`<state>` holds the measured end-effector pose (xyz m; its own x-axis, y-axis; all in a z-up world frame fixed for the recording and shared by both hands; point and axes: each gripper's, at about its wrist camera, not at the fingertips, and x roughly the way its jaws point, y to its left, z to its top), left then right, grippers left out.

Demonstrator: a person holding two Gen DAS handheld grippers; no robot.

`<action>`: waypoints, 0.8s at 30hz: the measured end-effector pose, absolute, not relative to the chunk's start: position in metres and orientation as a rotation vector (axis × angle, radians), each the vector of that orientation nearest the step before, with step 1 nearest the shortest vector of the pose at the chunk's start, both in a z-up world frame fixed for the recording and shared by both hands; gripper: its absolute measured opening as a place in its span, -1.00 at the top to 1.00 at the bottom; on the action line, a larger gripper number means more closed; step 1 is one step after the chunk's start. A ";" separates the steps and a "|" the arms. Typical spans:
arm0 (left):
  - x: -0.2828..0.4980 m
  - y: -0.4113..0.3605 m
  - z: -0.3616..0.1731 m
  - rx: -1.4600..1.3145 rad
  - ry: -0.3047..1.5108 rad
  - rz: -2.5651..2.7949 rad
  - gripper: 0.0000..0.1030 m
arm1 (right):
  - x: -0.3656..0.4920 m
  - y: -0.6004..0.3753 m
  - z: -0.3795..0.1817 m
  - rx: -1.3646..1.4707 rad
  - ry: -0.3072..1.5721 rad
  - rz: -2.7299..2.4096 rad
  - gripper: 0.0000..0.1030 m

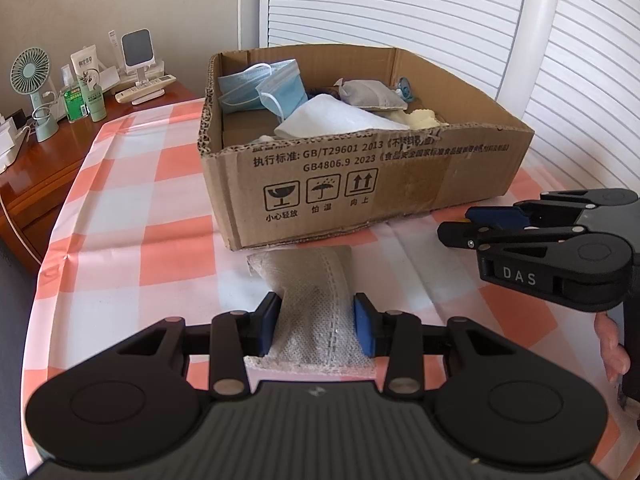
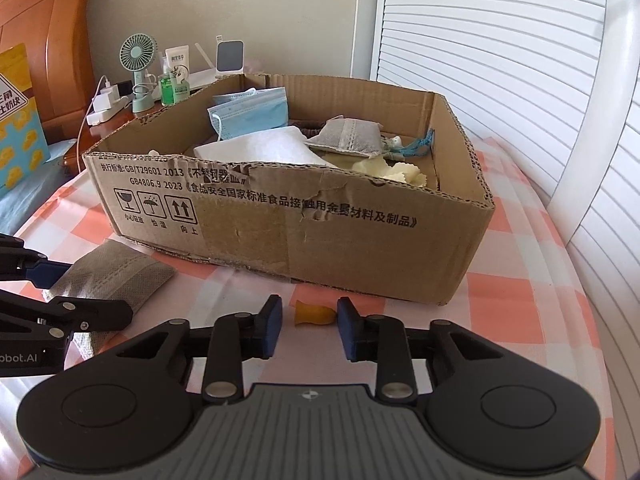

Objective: Organize soft objects
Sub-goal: 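Lift the pouch toward the box while the right gripper grasps the small orange peg, then open the left gripper over the box while the right carries the orange peg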

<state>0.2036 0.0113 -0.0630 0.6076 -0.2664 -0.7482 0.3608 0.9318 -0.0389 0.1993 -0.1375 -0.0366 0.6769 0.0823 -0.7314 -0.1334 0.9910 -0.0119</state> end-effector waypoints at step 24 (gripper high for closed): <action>0.190 0.018 -0.013 0.152 0.817 -0.506 0.34 | 0.167 -0.151 0.020 -0.114 0.740 0.226 0.50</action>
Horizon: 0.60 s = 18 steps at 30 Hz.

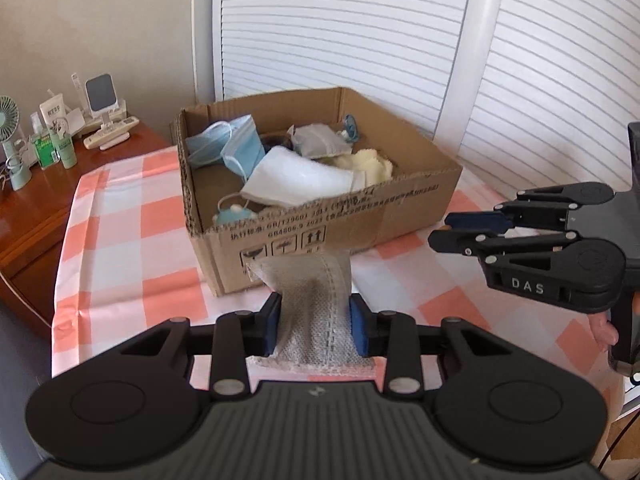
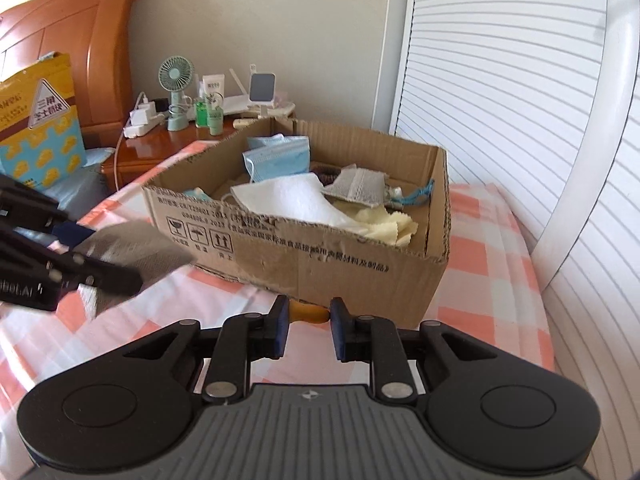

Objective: Organize soft objects
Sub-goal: 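Open the left gripper over the box while the right carries the orange peg, then lower the orange peg into the box and open the right gripper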

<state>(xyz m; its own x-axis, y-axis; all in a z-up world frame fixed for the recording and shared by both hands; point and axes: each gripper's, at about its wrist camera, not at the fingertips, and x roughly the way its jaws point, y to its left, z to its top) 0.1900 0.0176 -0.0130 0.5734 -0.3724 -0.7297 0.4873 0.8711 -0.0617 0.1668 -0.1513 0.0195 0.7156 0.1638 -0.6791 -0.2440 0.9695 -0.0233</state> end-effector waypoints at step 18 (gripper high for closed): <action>0.292 -0.008 0.020 0.170 0.624 -0.300 -0.85 | 0.164 -0.160 0.057 -0.144 0.656 0.223 0.50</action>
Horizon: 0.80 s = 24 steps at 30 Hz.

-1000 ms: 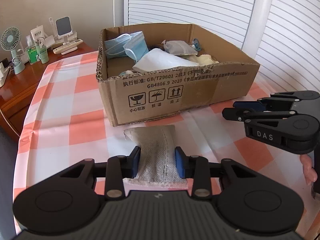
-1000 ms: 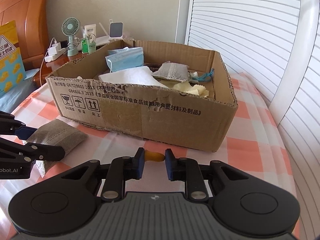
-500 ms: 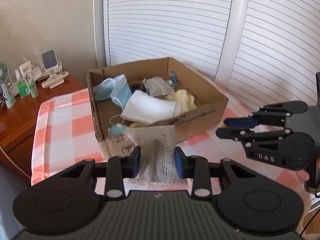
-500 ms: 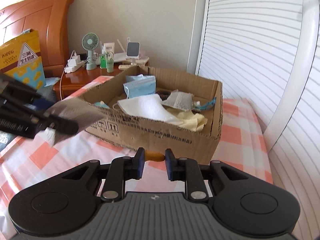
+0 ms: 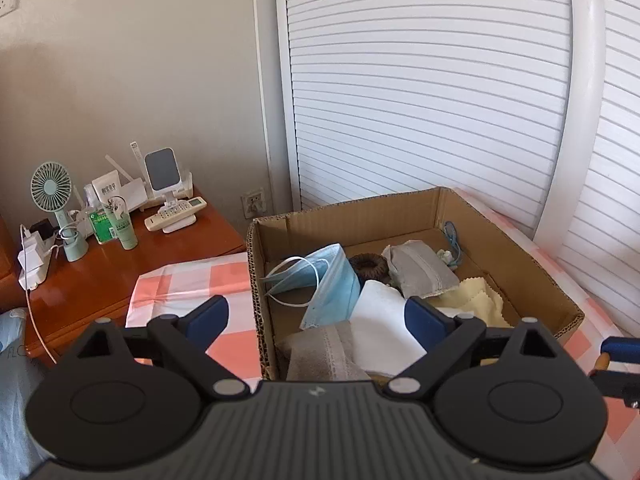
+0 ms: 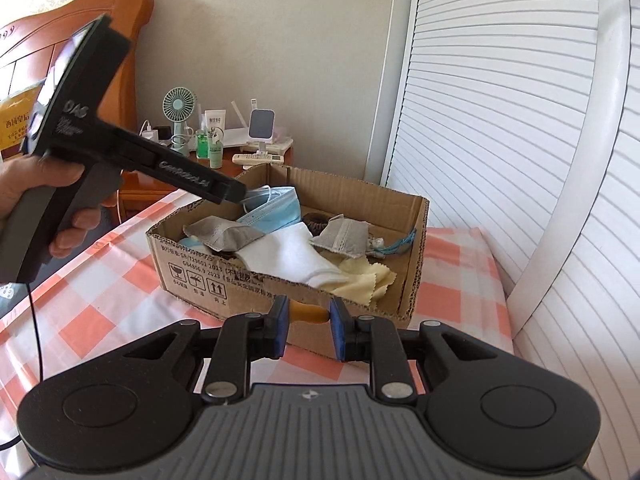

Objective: Organize soft objects
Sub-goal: 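Lower the orange peg into the box and open the right gripper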

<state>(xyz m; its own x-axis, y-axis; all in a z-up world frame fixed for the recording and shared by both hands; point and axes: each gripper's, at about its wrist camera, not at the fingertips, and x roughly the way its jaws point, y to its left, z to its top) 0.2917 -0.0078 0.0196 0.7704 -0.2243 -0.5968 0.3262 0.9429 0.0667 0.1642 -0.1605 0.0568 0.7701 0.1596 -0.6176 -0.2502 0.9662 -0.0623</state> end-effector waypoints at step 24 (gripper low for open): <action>0.195 0.025 0.015 0.141 0.611 -0.253 -0.99 | 0.298 -0.169 0.052 -0.099 0.733 0.118 0.05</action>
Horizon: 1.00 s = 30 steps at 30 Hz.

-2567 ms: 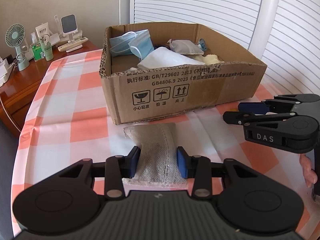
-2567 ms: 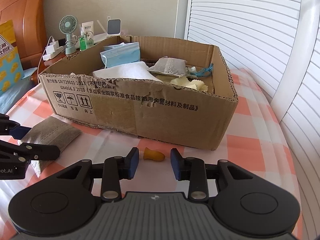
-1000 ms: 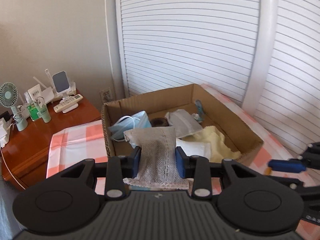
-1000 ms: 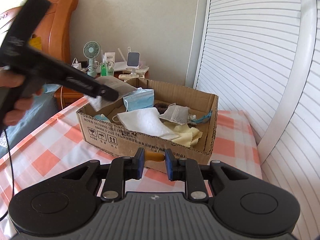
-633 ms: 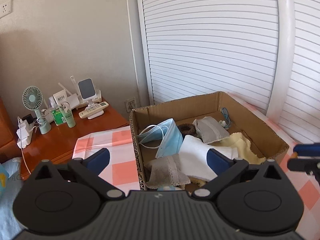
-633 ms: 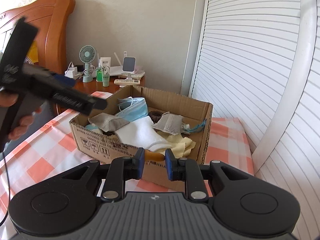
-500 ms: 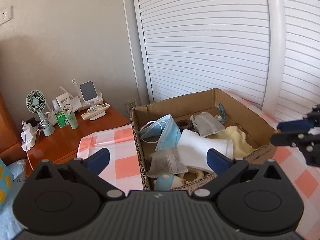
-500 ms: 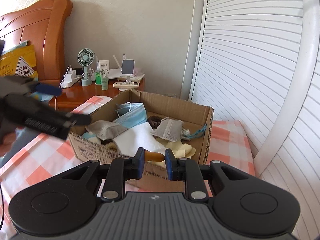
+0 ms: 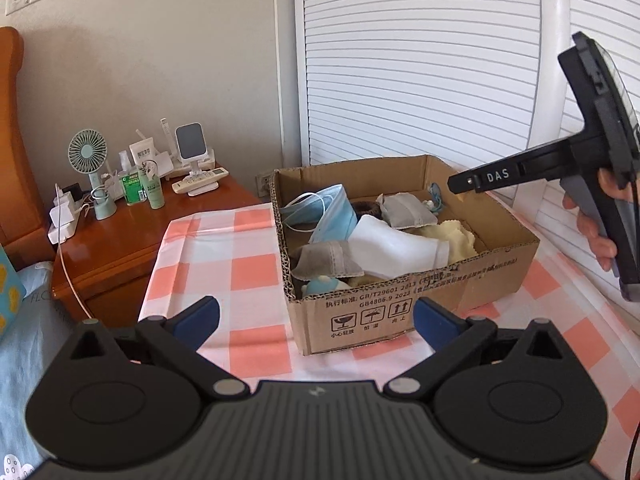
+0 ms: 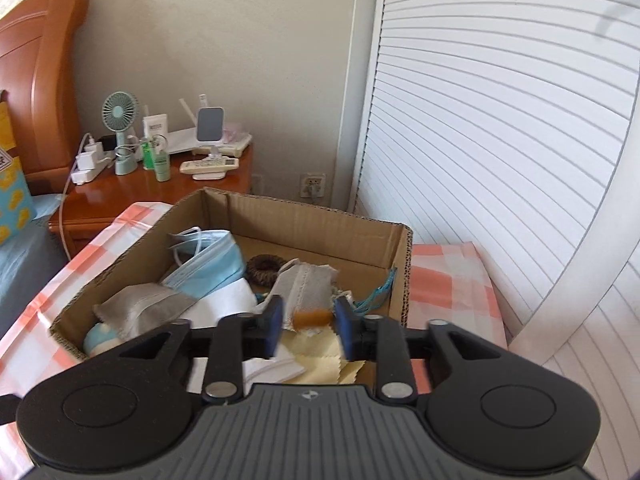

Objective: Organize soft objects

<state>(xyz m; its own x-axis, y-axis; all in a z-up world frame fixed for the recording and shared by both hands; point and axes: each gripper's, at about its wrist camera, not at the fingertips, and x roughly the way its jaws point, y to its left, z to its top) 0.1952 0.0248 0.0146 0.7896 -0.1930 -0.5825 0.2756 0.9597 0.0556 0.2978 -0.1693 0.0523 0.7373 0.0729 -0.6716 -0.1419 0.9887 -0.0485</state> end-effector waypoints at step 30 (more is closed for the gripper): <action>0.154 0.014 0.047 0.127 0.717 -0.117 -0.99 | 0.140 -0.143 0.089 0.013 0.839 -0.112 -1.00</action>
<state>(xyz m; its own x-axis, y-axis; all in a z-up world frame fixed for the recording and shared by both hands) 0.1538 0.0143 0.0473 0.7481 -0.0634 -0.6605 0.1501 0.9858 0.0755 0.1404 -0.1425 0.0893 0.6627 -0.0937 -0.7430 0.1038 0.9941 -0.0328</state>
